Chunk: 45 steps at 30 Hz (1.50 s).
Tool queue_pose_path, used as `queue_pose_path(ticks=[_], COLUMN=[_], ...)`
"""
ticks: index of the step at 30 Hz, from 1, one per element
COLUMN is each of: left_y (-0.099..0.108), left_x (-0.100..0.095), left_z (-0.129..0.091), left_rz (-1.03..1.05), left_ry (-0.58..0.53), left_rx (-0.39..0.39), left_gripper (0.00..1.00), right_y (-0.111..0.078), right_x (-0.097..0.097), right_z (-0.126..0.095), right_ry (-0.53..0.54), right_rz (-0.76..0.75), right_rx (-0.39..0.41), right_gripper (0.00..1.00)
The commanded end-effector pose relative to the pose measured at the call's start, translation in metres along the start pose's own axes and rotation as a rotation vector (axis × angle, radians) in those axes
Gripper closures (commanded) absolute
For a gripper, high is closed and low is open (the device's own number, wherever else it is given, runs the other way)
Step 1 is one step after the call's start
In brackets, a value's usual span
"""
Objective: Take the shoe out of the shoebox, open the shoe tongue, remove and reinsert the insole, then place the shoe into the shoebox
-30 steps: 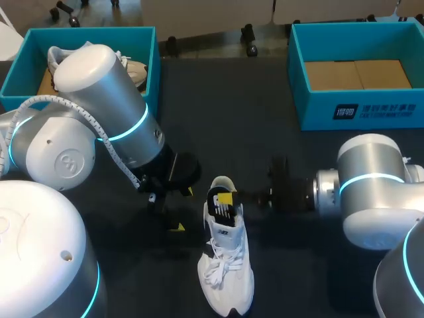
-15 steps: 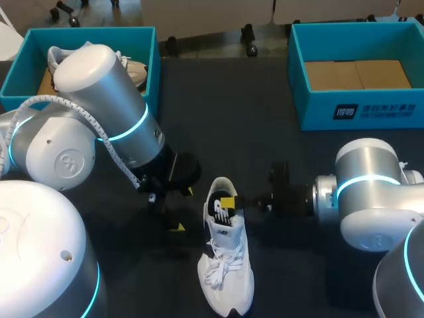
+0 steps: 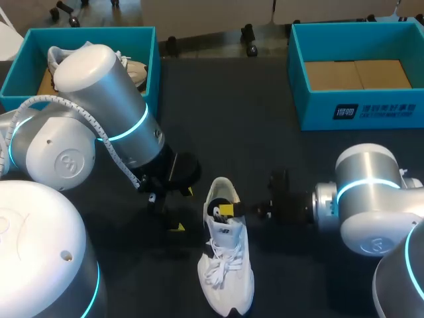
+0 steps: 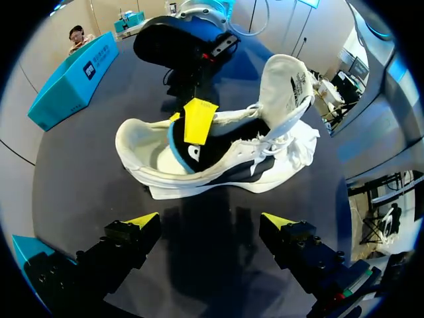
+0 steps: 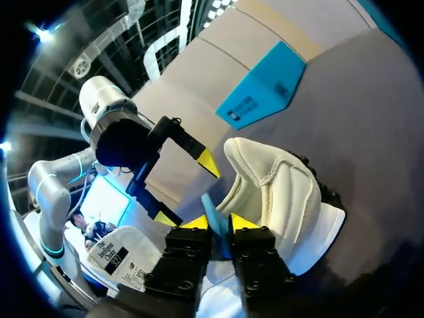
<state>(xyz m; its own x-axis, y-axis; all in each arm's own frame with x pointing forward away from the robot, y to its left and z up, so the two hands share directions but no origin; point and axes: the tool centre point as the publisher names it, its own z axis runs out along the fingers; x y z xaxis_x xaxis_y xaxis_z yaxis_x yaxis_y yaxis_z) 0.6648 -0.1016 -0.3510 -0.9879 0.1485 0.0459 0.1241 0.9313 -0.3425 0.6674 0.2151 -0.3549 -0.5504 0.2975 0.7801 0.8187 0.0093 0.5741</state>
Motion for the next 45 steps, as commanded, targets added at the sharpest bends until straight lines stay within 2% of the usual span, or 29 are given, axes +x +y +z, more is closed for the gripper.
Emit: queue_pose_path(ticks=[1, 3, 5, 7, 8, 9, 11, 18, 26, 34, 39, 45], left_y=[0.000, 0.000, 0.000, 0.000, 0.000, 0.000, 0.000, 0.000, 0.000, 0.000, 0.002, 0.009], left_x=[0.000, 0.000, 0.000, 0.000, 0.000, 0.000, 0.000, 0.000, 0.000, -0.001, -0.007, -0.016], left_z=[0.001, 0.001, 0.001, 0.001, 0.001, 0.001, 0.001, 0.001, 0.001, -0.004, -0.011, -0.026], left_rz=[0.000, 0.000, 0.000, 0.000, 0.000, 0.000, 0.000, 0.000, 0.000, 0.009, -0.006, -0.029], left_ry=[-0.001, -0.001, -0.001, -0.001, -0.001, -0.001, -0.001, -0.001, -0.001, 0.001, 0.003, -0.013], left_rx=[0.000, 0.000, 0.000, 0.000, 0.000, 0.000, 0.000, 0.000, 0.000, -0.007, -0.030, -0.038], left_gripper=[0.00, 0.00, 0.00, 0.00, 0.00, 0.00, 0.00, 0.00, 0.00, 0.00, 0.00, 0.00], right_y=[0.007, 0.012, 0.018, 0.023, 0.025, 0.026, 0.029, 0.032, 0.038, 0.046, 0.052, 0.052], right_x=[0.003, 0.005, 0.007, 0.011, 0.013, 0.014, 0.018, 0.028, 0.043, 0.054, 0.058, 0.058], right_z=[0.000, -0.001, -0.002, -0.003, -0.004, -0.005, -0.006, -0.008, -0.029, -0.045, -0.061, -0.062], right_ry=[-0.026, -0.037, -0.046, -0.058, -0.062, -0.064, -0.072, -0.090, -0.151, -0.199, -0.240, -0.245], right_rz=[-0.030, -0.054, -0.076, -0.098, -0.107, -0.113, -0.129, -0.183, -0.242, -0.264, -0.254, -0.236], right_rx=[-0.007, -0.013, -0.015, -0.011, -0.011, -0.011, -0.010, -0.009, -0.031, 0.006, 0.081, 0.081], right_gripper=[0.45, 0.34, 0.33, 0.26, 0.11, 0.05, 0.00, 0.00, 0.00, 0.00, 0.00, 0.00])
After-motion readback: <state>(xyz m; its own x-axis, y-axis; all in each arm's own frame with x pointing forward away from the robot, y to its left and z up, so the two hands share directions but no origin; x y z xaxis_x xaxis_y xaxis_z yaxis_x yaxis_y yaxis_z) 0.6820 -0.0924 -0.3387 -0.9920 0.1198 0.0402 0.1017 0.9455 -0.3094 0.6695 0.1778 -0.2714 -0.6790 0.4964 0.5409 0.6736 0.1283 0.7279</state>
